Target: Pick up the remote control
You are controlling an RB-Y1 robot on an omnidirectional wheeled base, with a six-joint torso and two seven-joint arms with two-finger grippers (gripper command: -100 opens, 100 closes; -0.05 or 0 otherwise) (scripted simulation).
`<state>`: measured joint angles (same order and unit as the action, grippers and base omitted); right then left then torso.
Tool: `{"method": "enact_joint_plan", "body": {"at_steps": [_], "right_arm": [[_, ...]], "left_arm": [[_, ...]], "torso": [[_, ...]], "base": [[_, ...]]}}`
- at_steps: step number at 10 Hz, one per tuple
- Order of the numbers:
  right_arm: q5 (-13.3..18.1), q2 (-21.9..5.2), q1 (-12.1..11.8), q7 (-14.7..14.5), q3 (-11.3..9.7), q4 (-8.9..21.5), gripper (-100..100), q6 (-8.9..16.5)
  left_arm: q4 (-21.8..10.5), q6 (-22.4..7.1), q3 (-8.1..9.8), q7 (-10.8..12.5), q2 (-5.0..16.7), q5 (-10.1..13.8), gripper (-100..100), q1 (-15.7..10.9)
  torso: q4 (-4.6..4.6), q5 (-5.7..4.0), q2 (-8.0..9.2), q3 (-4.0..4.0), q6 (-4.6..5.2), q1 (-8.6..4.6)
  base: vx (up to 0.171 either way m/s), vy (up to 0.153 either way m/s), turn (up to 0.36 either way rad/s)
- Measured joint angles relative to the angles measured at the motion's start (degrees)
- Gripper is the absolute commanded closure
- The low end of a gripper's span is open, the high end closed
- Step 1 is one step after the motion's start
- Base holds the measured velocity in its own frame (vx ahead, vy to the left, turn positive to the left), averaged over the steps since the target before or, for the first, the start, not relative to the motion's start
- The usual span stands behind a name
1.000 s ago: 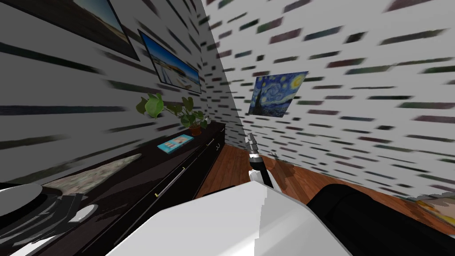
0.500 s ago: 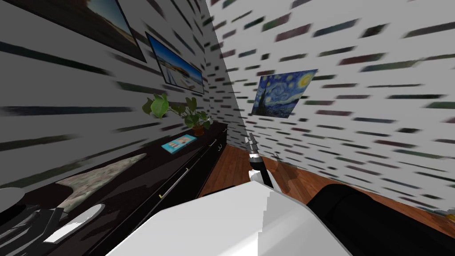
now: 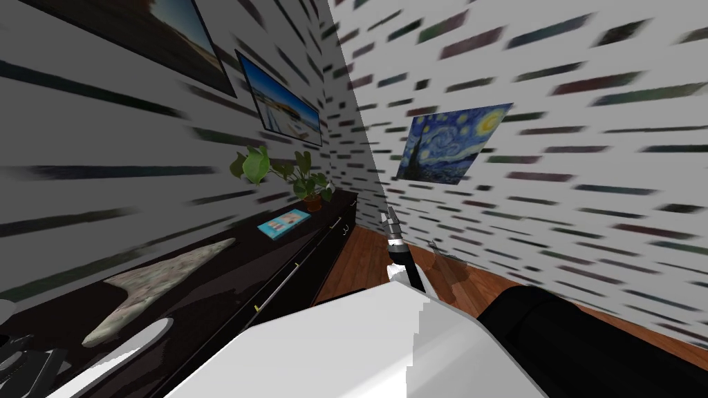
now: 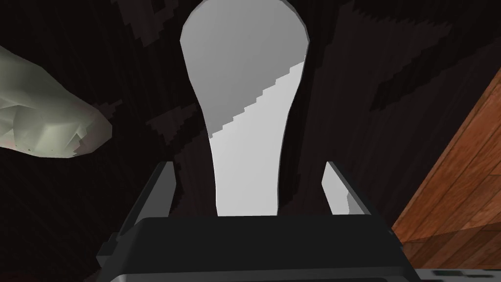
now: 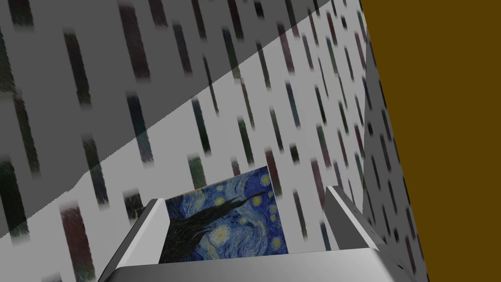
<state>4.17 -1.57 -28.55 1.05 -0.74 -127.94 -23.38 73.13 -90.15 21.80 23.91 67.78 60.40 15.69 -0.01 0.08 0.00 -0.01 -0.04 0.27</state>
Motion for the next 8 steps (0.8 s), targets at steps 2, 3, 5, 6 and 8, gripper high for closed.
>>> {"method": "enact_joint_plan", "body": {"at_steps": [2, 3, 5, 6, 8], "right_arm": [[0.00, 0.01, 0.01, 0.00, -0.01, 0.00, 0, 0.00], [0.00, 0.01, 0.01, 0.00, -0.01, 0.00, 0, 0.00], [0.00, 0.01, 0.01, 0.00, -0.01, 0.00, 0, 0.00], [0.00, 0.01, 0.01, 0.00, -0.01, 0.00, 0, 0.00], [0.00, 0.01, 0.01, 0.00, -0.01, 0.00, 0, 0.00]], "left_arm": [[-0.06, -0.19, -0.02, 0.09, 0.00, 0.03, -100, 0.01], [-0.49, 0.53, -0.44, -0.05, -0.89, -0.67, -100, -0.02], [-1.52, 2.16, -0.92, -0.70, -2.25, -1.74, -100, 0.11], [-1.66, 2.31, -0.99, -0.83, -2.28, -1.79, 100, 0.05], [-1.67, 2.25, -0.98, -0.78, -2.30, -1.77, 100, 0.08]], "torso": [[0.03, -0.05, 0.11, 0.06, 0.02, -0.21], [0.02, -0.04, 0.11, 0.07, 0.02, -0.22], [0.03, -0.05, 0.11, 0.07, 0.02, -0.23], [0.03, -0.07, 0.13, 0.08, 0.02, -0.25], [0.04, -0.06, 0.13, 0.08, 0.05, -0.22]], "base": [[0.005, 0.006, -0.016], [0.011, 0.007, -0.037], [0.004, 0.002, -0.005], [0.000, 0.000, 0.000], [0.000, 0.000, 0.000]]}}
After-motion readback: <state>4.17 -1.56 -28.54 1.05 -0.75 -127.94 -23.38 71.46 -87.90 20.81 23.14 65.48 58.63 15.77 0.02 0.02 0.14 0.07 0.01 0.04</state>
